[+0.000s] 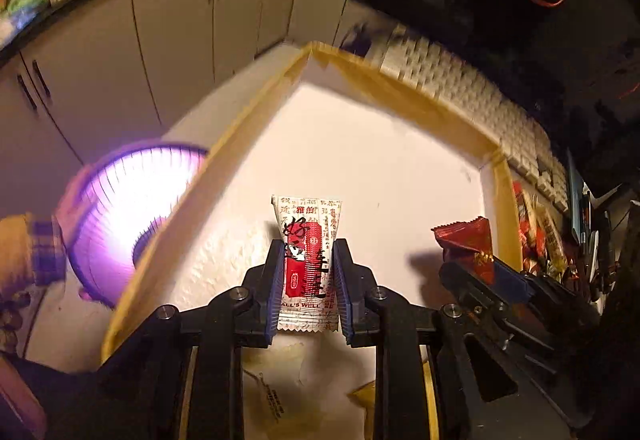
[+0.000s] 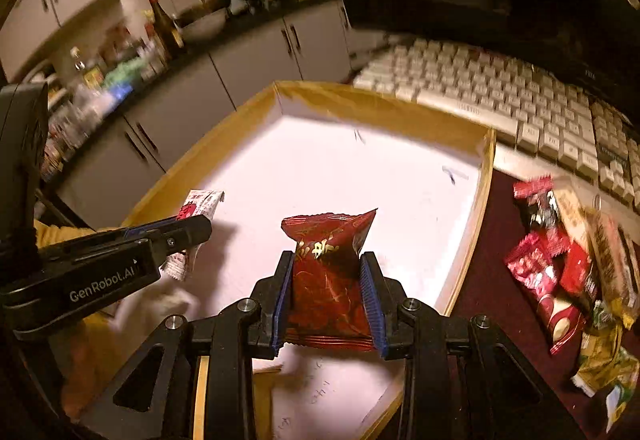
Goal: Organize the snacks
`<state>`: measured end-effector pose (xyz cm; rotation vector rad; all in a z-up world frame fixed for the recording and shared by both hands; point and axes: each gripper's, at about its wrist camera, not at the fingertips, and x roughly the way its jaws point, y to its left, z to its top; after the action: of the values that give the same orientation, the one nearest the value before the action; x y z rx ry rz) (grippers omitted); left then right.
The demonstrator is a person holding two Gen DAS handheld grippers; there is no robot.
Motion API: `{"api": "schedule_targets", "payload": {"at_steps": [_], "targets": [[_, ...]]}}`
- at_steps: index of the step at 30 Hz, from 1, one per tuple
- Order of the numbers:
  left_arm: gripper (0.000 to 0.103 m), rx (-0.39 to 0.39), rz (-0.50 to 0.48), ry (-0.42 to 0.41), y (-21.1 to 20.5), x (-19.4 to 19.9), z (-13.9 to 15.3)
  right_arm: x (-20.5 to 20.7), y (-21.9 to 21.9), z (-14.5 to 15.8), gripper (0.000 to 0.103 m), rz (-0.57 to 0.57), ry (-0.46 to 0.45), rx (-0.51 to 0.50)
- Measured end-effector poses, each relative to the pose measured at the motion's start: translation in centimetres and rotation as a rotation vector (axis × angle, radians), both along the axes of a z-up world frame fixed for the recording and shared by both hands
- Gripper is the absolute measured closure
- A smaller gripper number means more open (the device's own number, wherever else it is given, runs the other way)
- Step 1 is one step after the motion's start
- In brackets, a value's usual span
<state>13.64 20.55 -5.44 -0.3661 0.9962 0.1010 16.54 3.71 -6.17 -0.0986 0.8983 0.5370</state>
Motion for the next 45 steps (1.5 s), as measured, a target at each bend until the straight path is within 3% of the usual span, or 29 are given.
{"api": "schedule_targets", "payload": {"at_steps": [5, 6, 8, 10, 12, 14, 20, 23, 28, 33, 37, 40, 45], "targets": [[0.073, 0.042, 0.015, 0.034, -0.2, -0.5, -0.5, -0.9, 0.7, -0.2, 0.065, 0.009, -0.053, -0.056], [0.066, 0.048, 0.012, 0.038, -0.3, -0.7, -0.5, -1.0, 0.6, 0.0, 0.062, 0.010, -0.050, -0.044], [0.063, 0.049, 0.009, 0.034, -0.5, -1.2, -0.1, -1.3, -0.3, 0.6, 0.057, 0.016, -0.043, 0.009], [0.063, 0.068, 0.015, -0.039, -1.0, -2.5, 1.3, -2.5, -1.9, 1.8, 0.048, 0.010, -0.073, 0.080], [0.051, 0.132, 0.023, -0.136, -2.3, -4.2, 2.9, -4.0, -3.7, 2.6, 0.039, 0.000, -0.114, 0.131], [0.043, 0.148, -0.001, -0.194, -4.0, -5.6, 4.1, -5.7, -6.1, 3.1, 0.039, -0.008, -0.129, 0.184], [0.042, 0.037, -0.142, -0.281, -9.5, -8.1, 5.7, -10.4, -15.4, 3.7, 0.039, -0.103, -0.148, 0.330], [0.033, 0.025, -0.238, -0.278, -13.0, -8.5, 5.9, -10.8, -19.4, 3.4, 0.037, -0.171, -0.122, 0.344], [0.033, 0.055, -0.295, -0.274, -16.9, -8.8, 6.3, -10.5, -24.6, 2.1, 0.037, -0.279, -0.055, 0.365], [0.033, 0.061, -0.322, -0.238, -18.5, -8.7, 5.8, -8.3, -26.5, 1.1, 0.037, -0.383, 0.007, 0.377], [0.033, 0.084, -0.323, -0.248, -18.5, -9.0, 5.6, -5.8, -27.3, 0.5, 0.047, -0.428, 0.082, 0.442], [0.033, 0.079, -0.310, -0.236, -18.2, -9.0, 5.1, -4.4, -27.1, 0.0, 0.060, -0.490, 0.122, 0.409], [0.033, 0.059, -0.291, -0.216, -17.4, -9.0, 4.7, -3.2, -26.2, -1.4, 0.064, -0.513, 0.158, 0.392]]}}
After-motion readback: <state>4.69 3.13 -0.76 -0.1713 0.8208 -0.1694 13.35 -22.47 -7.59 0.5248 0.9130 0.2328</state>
